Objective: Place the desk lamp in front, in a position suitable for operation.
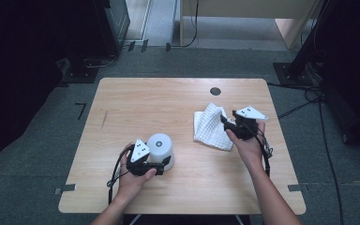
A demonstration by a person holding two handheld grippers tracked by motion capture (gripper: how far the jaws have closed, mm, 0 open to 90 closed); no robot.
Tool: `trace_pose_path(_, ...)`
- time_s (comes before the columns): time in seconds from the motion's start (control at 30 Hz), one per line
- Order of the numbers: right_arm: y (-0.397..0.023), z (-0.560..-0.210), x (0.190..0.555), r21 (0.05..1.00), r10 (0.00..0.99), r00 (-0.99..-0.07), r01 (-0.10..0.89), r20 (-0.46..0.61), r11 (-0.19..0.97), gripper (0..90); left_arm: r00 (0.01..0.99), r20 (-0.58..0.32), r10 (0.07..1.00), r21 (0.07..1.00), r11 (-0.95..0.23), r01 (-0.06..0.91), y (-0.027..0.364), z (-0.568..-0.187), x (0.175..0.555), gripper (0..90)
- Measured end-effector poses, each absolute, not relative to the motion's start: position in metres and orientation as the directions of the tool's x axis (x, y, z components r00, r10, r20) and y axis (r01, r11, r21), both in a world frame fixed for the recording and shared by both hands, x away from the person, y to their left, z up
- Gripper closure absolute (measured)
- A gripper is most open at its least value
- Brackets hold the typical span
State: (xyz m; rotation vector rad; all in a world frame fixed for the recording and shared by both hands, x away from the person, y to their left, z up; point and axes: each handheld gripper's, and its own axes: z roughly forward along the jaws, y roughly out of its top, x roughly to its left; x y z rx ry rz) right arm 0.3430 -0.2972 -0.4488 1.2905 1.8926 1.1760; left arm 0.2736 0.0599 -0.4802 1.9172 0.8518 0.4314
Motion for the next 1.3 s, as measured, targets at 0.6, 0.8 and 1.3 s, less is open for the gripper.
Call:
trace_pose_path(0.6,-0.259,-0.520,0.375,0.753,0.914,-0.404,0.607,0.017,0.255,28.7,0.745,0.000,0.667,0.903,-0.320,0.286,0.047,-0.492,0.265,7.1)
trace_pose_path(0.8,-0.260,-0.520,0.375,0.744,0.913,-0.406,0.621,0.033,0.249,29.1,0.757,-0.035,0.653,0.900,-0.308,0.307,0.051,-0.500,0.266,3.5)
trace_pose_path(1.3,-0.258,-0.517,0.371,0.728,0.919,-0.393,0.638,0.029,0.250,37.0,0.743,-0.078,0.665,0.876,-0.311,0.370,0.049,-0.508,0.270,5.1)
